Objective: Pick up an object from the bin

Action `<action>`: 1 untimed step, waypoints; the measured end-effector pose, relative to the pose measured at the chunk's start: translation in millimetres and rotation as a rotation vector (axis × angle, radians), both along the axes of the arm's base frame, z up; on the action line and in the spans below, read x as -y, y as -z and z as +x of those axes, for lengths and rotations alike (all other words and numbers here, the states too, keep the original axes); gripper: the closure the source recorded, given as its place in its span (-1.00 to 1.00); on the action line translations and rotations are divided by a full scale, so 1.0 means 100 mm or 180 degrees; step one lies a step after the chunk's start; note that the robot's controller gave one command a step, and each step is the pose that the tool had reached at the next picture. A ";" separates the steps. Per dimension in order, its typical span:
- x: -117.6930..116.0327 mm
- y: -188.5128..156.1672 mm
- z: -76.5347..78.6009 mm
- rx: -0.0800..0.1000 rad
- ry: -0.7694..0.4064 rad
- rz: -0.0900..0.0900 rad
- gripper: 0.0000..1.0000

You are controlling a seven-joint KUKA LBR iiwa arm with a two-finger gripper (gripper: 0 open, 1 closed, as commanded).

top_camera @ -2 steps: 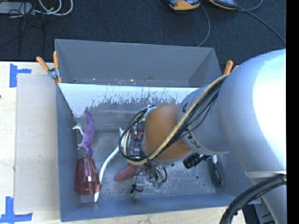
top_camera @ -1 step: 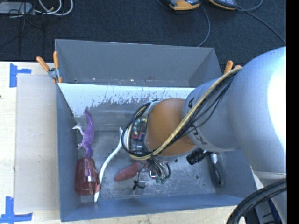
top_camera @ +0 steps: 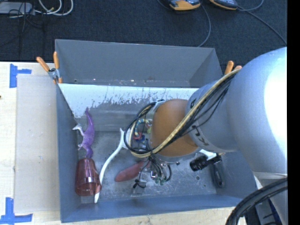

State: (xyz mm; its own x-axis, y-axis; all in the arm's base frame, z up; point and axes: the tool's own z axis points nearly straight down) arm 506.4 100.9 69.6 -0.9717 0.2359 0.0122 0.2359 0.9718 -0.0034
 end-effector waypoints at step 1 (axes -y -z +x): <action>-0.10 -0.04 -0.01 -0.0004 -0.0495 0.0007 1.00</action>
Offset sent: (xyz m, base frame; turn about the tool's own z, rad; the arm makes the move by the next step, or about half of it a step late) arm 0.0000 0.0000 0.0000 0.0000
